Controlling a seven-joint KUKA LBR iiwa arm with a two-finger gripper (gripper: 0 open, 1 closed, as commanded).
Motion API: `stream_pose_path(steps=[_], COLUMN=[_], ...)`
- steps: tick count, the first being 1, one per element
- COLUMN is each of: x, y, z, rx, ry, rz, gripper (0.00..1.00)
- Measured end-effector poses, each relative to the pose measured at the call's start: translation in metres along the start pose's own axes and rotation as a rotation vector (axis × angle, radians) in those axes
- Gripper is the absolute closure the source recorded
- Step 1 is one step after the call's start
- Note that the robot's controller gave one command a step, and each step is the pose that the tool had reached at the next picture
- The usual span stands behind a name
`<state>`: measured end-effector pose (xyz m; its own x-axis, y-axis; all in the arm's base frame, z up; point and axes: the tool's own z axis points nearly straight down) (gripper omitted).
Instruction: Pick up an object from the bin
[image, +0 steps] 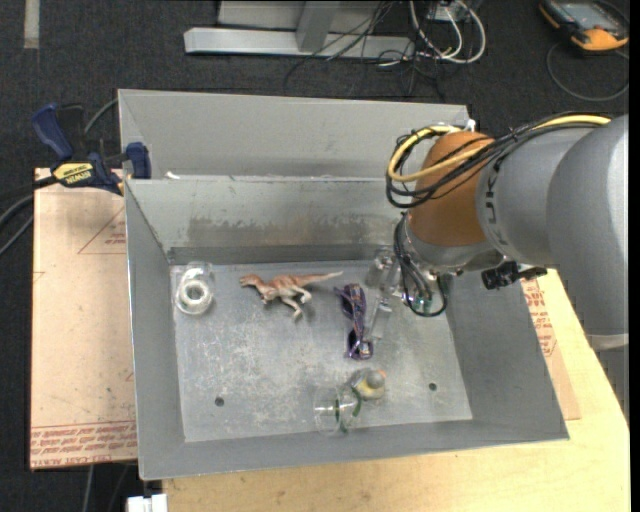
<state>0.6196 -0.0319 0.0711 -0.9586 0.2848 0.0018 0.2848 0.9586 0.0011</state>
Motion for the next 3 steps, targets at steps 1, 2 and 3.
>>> stream_pose_path(steps=[1,2,3], x=[0.001,0.011,0.007], y=[-0.009,0.03,0.05], z=[0.001,0.001,-0.009], rx=[-0.001,0.0,-0.002], ry=[-0.001,-0.002,-0.004], rz=[0.038,-0.014,-0.121], gripper=[0.0,0.0,1.0])
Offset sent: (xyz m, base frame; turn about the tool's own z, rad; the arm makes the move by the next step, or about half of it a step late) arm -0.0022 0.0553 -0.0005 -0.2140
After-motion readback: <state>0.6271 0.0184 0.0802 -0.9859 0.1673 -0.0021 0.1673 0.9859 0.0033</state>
